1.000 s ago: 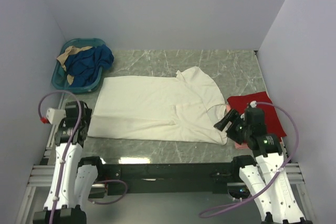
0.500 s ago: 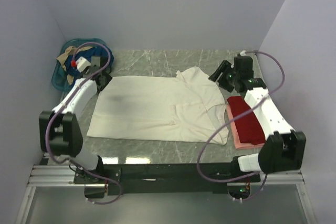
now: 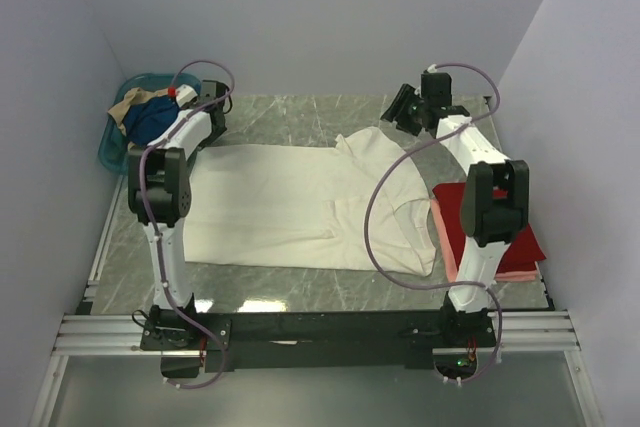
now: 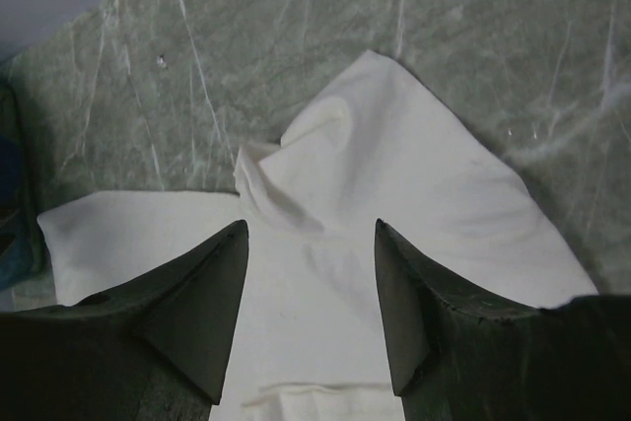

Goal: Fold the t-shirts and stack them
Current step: Fold the tshirt

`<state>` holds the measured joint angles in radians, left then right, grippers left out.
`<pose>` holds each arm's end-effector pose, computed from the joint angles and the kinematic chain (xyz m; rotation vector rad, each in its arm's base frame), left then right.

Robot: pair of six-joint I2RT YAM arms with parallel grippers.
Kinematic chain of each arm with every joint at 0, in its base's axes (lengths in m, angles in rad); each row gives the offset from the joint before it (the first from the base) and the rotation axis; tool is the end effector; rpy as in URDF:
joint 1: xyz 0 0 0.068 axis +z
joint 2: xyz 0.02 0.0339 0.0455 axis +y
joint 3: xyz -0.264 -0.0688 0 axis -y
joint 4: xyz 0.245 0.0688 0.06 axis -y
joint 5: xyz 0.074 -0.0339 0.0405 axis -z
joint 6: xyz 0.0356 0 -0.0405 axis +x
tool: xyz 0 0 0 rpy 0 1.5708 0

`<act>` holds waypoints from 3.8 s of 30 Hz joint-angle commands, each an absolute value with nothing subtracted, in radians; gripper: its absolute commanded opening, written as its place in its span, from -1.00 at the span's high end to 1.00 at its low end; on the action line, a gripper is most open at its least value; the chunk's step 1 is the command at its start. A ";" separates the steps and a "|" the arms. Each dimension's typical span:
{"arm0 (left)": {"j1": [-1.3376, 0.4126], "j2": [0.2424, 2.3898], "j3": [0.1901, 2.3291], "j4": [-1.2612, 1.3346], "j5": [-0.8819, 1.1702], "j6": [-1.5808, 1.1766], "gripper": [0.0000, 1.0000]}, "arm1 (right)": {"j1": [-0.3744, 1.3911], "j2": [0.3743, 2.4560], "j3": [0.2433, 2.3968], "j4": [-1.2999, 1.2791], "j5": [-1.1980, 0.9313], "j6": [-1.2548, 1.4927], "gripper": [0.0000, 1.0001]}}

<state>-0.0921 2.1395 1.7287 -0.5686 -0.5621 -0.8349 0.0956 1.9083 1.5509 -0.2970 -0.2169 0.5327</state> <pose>0.4686 -0.0242 0.2067 -1.0495 2.1229 0.2879 0.4415 0.0500 0.2669 0.3728 2.2404 0.5805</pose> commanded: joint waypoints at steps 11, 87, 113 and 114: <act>-0.084 2.327 1.922 -0.632 -0.644 -0.821 -0.13 | 0.094 2.077 1.772 -0.345 -0.206 0.437 -0.22; -0.052 2.126 1.741 -0.465 -0.459 -0.781 0.99 | 0.156 2.083 1.856 -0.523 -0.006 0.564 1.00; -0.046 1.784 1.284 -0.327 -0.436 -0.957 0.99 | 0.176 1.375 0.984 -0.379 -0.031 0.647 1.00; -0.046 1.773 1.249 -0.319 -0.433 -0.965 0.99 | 0.181 1.340 0.964 -0.379 -0.032 0.646 1.00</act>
<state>-0.0536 1.8500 1.3067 -0.3843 -0.4442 -0.9096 0.1677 1.4223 1.0073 -0.4095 -0.0277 0.6357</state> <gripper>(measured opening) 0.013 0.010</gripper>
